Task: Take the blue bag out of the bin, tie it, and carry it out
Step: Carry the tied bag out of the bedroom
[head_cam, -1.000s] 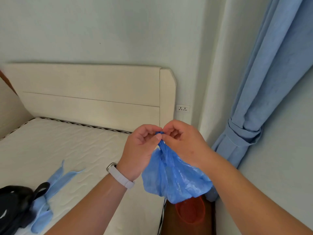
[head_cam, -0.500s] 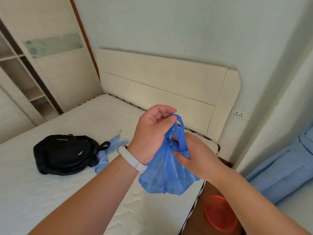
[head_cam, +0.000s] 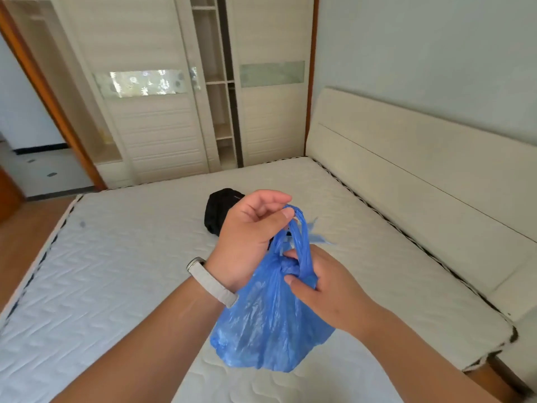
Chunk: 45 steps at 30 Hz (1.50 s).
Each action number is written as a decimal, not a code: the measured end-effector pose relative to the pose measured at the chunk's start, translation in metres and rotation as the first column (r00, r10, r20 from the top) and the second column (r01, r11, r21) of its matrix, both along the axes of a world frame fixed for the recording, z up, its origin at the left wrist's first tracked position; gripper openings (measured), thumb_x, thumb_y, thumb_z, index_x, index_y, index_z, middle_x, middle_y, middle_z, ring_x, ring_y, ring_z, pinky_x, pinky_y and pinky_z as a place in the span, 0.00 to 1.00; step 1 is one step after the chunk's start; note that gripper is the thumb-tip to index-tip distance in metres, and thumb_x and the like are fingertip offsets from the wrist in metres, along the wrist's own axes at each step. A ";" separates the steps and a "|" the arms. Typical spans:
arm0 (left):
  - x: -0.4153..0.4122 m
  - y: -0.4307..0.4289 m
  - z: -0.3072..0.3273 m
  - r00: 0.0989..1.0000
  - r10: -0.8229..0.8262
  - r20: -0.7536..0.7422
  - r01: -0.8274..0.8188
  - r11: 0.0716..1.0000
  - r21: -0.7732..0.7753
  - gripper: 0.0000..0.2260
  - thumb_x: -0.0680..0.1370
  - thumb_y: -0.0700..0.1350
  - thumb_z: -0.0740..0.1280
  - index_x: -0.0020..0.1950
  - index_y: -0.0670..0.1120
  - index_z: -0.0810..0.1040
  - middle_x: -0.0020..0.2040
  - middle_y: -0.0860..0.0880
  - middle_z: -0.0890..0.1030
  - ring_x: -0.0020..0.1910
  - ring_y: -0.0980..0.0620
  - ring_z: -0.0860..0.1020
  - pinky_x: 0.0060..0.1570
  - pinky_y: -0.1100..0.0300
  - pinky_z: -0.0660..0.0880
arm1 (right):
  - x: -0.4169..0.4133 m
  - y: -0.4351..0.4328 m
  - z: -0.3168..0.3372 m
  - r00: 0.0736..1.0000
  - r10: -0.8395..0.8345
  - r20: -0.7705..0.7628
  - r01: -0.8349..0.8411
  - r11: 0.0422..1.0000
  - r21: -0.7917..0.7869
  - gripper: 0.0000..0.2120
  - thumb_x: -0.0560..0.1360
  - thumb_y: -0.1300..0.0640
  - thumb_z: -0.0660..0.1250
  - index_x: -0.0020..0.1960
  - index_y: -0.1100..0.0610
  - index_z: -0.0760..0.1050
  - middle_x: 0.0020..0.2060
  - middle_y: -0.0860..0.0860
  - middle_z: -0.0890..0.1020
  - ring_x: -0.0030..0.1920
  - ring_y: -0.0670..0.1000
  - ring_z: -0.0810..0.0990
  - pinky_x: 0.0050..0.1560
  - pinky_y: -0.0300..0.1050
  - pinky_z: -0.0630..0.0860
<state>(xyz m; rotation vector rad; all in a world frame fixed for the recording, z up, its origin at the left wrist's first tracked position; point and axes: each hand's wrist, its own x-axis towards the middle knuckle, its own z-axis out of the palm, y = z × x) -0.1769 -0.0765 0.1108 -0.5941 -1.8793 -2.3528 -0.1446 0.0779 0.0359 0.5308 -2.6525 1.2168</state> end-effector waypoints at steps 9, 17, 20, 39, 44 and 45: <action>0.048 -0.104 0.006 0.922 0.388 0.005 -0.388 0.922 0.004 0.08 0.74 0.31 0.67 0.45 0.43 0.80 0.34 0.52 0.82 0.34 0.55 0.78 0.39 0.64 0.76 | -0.011 -0.097 0.003 0.928 0.373 0.003 -0.372 0.928 -0.008 0.12 0.76 0.49 0.65 0.58 0.45 0.72 0.54 0.40 0.78 0.57 0.40 0.76 0.57 0.36 0.72; 0.106 -0.144 0.016 0.696 0.717 0.012 -0.715 0.695 -0.076 0.08 0.74 0.31 0.66 0.47 0.43 0.79 0.34 0.52 0.81 0.33 0.56 0.77 0.38 0.66 0.74 | -0.006 -0.159 0.007 0.735 0.678 -0.002 -0.678 0.734 -0.038 0.11 0.75 0.50 0.65 0.57 0.44 0.73 0.52 0.40 0.79 0.54 0.41 0.77 0.55 0.35 0.73; 0.125 -0.153 0.018 0.608 0.794 0.003 -0.788 0.604 -0.118 0.08 0.74 0.32 0.67 0.47 0.44 0.79 0.34 0.53 0.82 0.33 0.56 0.78 0.38 0.65 0.75 | -0.003 -0.177 0.006 0.669 0.743 -0.003 -0.742 0.668 -0.051 0.11 0.75 0.50 0.65 0.57 0.46 0.74 0.52 0.41 0.79 0.54 0.42 0.78 0.56 0.39 0.74; 0.245 -0.251 0.001 0.238 0.970 0.048 -0.964 0.242 -0.107 0.07 0.74 0.33 0.68 0.45 0.44 0.80 0.35 0.49 0.83 0.33 0.53 0.78 0.38 0.63 0.76 | 0.080 -0.310 -0.006 0.430 0.901 0.056 -0.901 0.432 -0.035 0.09 0.75 0.49 0.64 0.55 0.47 0.74 0.52 0.41 0.79 0.54 0.42 0.77 0.55 0.44 0.76; 0.303 -0.333 -0.005 0.204 0.978 0.035 -0.975 0.206 -0.086 0.06 0.74 0.33 0.68 0.47 0.42 0.80 0.36 0.48 0.82 0.34 0.53 0.78 0.39 0.63 0.76 | 0.131 -0.398 -0.006 0.398 0.916 0.053 -0.917 0.399 -0.004 0.09 0.75 0.50 0.64 0.55 0.45 0.74 0.52 0.40 0.79 0.54 0.42 0.77 0.54 0.44 0.76; 0.301 -0.334 -0.006 0.216 0.976 0.035 -0.972 0.218 -0.092 0.05 0.75 0.33 0.67 0.47 0.42 0.80 0.36 0.49 0.82 0.34 0.54 0.79 0.38 0.64 0.76 | 0.130 -0.398 -0.006 0.402 0.913 0.061 -0.915 0.403 0.000 0.09 0.75 0.49 0.64 0.55 0.45 0.74 0.52 0.40 0.79 0.54 0.42 0.77 0.54 0.44 0.77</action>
